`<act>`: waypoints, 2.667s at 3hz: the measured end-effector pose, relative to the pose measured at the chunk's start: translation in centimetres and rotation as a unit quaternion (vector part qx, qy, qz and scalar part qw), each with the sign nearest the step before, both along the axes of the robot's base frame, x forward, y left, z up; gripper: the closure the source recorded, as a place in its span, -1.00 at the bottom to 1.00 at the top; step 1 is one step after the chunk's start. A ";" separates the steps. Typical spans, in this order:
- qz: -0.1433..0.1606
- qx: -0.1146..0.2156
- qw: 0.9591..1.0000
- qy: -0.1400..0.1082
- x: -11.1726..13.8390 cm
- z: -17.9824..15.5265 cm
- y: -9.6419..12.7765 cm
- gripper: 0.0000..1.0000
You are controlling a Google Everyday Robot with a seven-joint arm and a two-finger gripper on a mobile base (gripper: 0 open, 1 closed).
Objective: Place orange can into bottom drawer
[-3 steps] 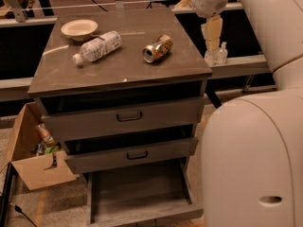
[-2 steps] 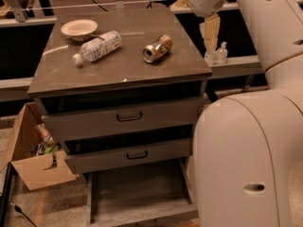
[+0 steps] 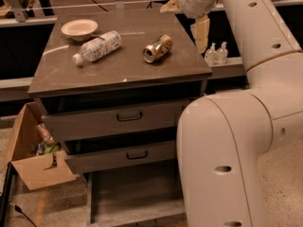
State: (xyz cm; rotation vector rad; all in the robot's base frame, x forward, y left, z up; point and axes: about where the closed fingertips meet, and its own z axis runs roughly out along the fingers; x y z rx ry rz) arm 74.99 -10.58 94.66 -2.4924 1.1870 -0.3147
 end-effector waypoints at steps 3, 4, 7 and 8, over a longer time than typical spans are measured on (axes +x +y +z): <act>0.040 -0.032 0.999 0.006 2.7 -3.8 2.8 -1.00; 0.043 -0.057 0.997 0.012 3.6 -5.5 2.9 -1.00; 0.072 -0.120 0.990 0.024 4.5 -7.8 4.0 -1.00; 0.083 -0.136 0.987 0.029 4.6 -8.5 4.4 -1.00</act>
Offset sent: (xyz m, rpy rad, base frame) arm 0.0394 0.0131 0.0009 -0.1159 0.1218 0.1094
